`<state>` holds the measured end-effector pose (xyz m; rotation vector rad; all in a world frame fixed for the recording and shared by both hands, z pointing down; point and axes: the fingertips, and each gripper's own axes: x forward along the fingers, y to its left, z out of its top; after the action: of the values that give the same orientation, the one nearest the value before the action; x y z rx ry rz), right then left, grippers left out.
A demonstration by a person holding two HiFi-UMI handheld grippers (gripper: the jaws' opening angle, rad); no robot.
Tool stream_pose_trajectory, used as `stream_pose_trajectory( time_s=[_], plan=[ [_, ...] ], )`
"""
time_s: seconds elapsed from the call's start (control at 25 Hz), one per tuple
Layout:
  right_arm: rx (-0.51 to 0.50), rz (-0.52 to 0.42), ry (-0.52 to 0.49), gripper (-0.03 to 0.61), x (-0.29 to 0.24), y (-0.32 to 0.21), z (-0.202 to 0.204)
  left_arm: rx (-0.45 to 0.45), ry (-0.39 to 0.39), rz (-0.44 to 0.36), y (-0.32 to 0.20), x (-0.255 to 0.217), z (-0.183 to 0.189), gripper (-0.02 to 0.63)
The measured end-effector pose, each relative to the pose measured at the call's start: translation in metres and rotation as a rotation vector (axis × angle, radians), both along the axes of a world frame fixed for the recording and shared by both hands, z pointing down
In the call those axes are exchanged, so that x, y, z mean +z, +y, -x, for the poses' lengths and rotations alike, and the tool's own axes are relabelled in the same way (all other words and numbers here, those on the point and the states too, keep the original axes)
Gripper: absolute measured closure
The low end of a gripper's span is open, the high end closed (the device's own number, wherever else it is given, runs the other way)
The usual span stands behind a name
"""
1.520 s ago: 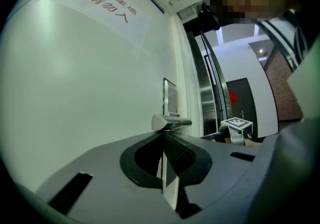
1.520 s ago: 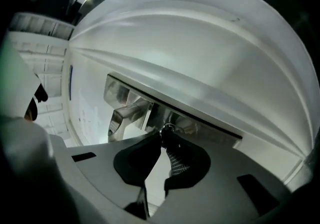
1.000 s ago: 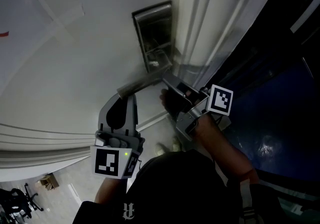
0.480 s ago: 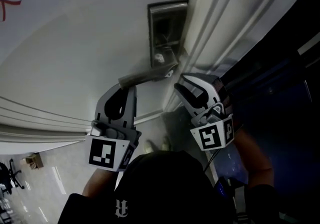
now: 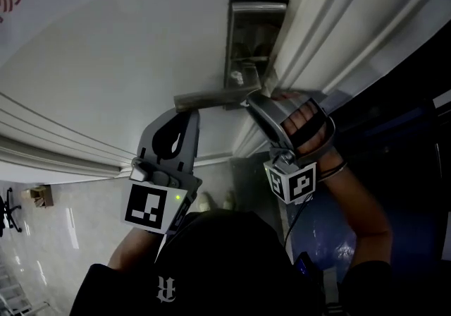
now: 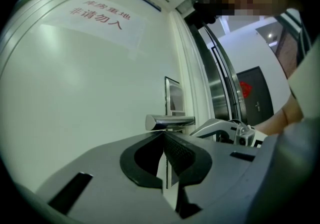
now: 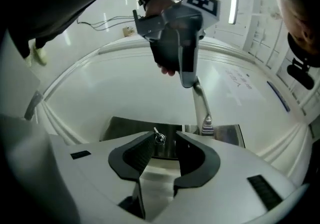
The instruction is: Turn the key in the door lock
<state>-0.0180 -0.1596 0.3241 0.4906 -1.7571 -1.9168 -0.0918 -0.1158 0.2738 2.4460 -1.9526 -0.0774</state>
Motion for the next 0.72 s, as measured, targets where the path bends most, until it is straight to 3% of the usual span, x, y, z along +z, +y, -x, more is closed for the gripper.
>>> stream_pose_trajectory(
  time_s=[0.2, 0.32, 0.72],
  plan=[
    [0.044, -0.097, 0.026, 0.462, 0.008, -0.010, 0.009, -0.015, 0.001, -0.002, 0.003, -0.001, -0.001, 0.606],
    [0.032, -0.108, 0.013, 0.511, 0.008, -0.011, 0.011, -0.015, 0.002, -0.005, 0.004, -0.002, -0.002, 0.606],
    [0.091, 0.087, -0.187, 0.523, 0.004, -0.013, 0.011, -0.015, 0.000, -0.007, 0.006, -0.002, -0.002, 0.606]
  ],
)
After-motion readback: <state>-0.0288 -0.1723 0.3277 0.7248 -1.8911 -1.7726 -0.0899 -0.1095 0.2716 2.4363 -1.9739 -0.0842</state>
